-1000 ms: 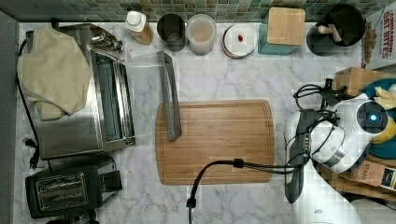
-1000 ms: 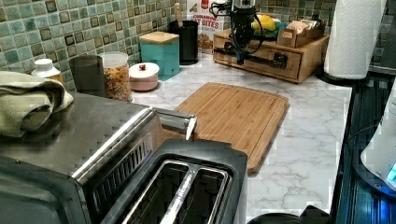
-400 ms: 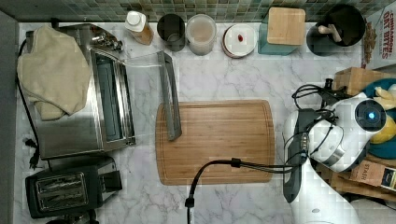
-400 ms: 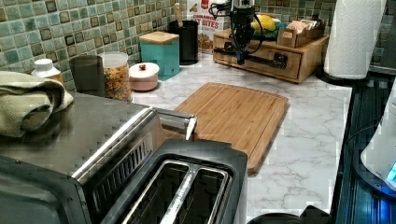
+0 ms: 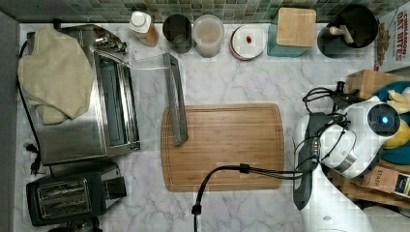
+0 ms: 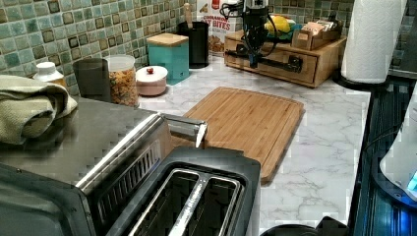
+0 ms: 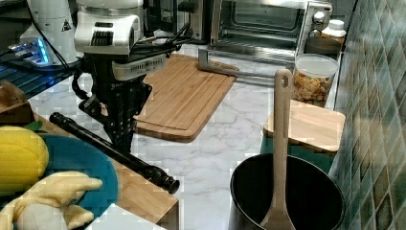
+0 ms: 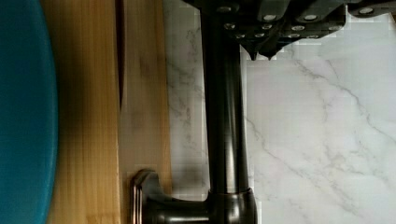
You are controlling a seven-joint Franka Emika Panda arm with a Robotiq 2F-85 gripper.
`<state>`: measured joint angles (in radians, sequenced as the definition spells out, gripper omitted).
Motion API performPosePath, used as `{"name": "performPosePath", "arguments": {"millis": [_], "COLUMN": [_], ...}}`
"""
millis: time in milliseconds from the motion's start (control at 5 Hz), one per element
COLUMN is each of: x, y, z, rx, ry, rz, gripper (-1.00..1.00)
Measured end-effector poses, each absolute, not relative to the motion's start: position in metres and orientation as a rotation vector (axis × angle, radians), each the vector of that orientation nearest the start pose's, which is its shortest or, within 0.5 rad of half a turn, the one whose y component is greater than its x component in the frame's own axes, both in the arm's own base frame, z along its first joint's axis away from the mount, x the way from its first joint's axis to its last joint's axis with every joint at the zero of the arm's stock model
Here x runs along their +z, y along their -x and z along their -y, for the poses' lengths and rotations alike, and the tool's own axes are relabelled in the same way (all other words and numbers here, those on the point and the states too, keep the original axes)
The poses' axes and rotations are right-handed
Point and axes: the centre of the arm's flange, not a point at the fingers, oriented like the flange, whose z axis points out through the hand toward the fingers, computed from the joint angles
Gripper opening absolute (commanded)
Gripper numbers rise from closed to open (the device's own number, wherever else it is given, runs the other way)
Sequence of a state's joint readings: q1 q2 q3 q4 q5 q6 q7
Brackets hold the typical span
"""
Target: Close the drawer.
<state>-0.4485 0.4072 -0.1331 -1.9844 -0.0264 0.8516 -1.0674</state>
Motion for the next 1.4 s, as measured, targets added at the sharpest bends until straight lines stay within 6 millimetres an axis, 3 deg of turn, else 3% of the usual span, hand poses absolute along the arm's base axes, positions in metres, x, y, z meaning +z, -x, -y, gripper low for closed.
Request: {"name": "performPosePath", "arguments": {"millis": [1400], "x": [0.2623], "y": [-0.5179], "z": [0.3333], "rx": [0.017], "ry": [3.206], "rz": [-0.415], "gripper": [-1.00]}}
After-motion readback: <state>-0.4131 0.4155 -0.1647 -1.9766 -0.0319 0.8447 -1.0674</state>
